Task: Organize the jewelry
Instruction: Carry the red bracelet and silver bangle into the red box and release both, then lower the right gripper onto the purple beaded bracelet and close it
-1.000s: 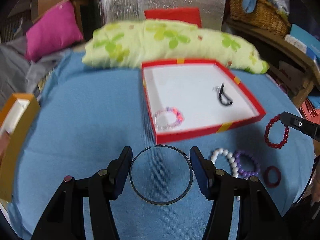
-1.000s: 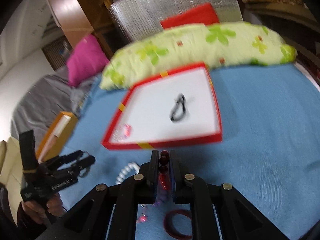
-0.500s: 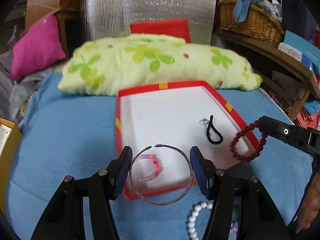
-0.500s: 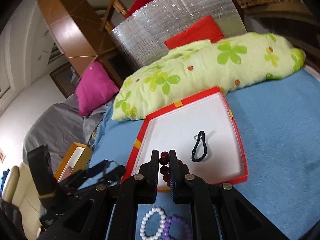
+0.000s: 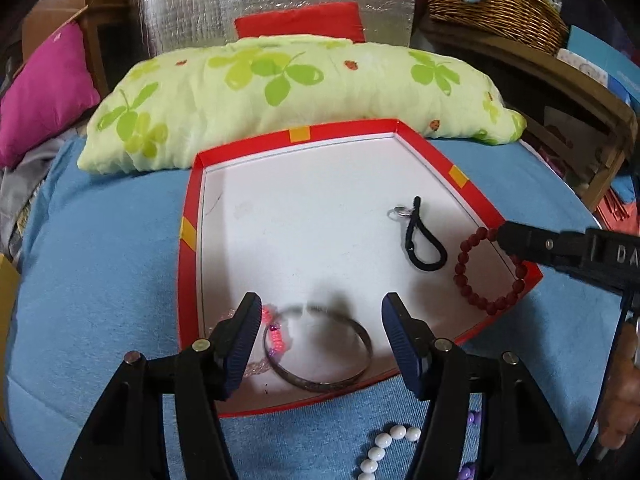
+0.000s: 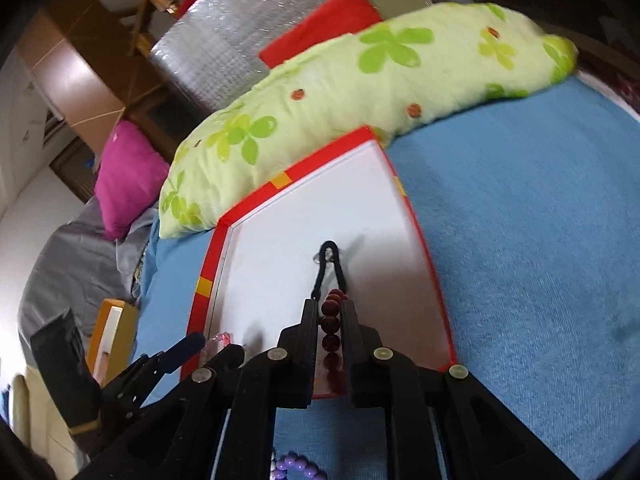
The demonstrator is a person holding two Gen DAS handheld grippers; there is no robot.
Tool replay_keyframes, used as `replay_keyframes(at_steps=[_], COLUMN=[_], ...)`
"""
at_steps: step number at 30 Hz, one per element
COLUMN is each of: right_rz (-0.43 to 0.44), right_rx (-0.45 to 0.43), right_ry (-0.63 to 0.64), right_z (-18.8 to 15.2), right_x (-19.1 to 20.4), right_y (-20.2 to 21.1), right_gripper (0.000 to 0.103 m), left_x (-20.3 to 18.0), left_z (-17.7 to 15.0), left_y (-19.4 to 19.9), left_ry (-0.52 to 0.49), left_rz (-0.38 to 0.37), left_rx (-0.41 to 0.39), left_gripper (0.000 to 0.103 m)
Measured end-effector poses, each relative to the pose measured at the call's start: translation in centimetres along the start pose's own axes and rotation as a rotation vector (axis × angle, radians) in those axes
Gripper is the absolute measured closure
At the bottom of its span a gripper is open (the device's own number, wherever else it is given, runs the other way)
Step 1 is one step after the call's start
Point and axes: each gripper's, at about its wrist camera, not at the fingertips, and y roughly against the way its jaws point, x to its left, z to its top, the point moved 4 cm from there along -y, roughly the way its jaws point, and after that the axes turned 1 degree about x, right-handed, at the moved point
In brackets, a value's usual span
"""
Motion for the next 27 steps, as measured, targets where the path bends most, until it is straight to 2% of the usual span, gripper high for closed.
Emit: replay_keyframes(at_steps=[5, 6, 8, 10, 15, 27], right_rz=[-0.001, 0.001, 0.013, 0.014, 0.015, -0.036], right_rx=[-0.033, -0.035, -0.041, -0.059, -0.088, -0.048], right_ry=[0.018, 0.019, 0.015, 0.024, 0.067, 0.100], right_z=[0.2, 0.1, 0.0, -0.3, -0.9, -4.1], right_x=[0.2, 0.2, 0.2, 0.3, 0.4, -1.0], right_y=[1.8, 2.1, 3.1, 4.1, 6.2, 9.4], right_gripper=[0.088, 0.085, 0.069, 0.064, 0.064, 0.064], left_x=[0.1, 0.0, 0.1, 0.2, 1.3, 1.8], left_z=[-0.7, -1.0, -1.6, -2.2, -4.0, -8.1], left_y=[1.6, 2.0, 3.0, 4.1, 6.3, 8.7], left_ry=[-0.039, -0.050, -0.074, -0.088, -0.063, -0.057], left_rz=[0.044, 0.053, 0.078, 0.096, 0.085, 0.130], left_rx=[-0.020, -0.022, -0.034, -0.049, -0.049, -0.031], left_gripper=[0.037, 0.037, 0.035, 0.033, 0.033, 0.033])
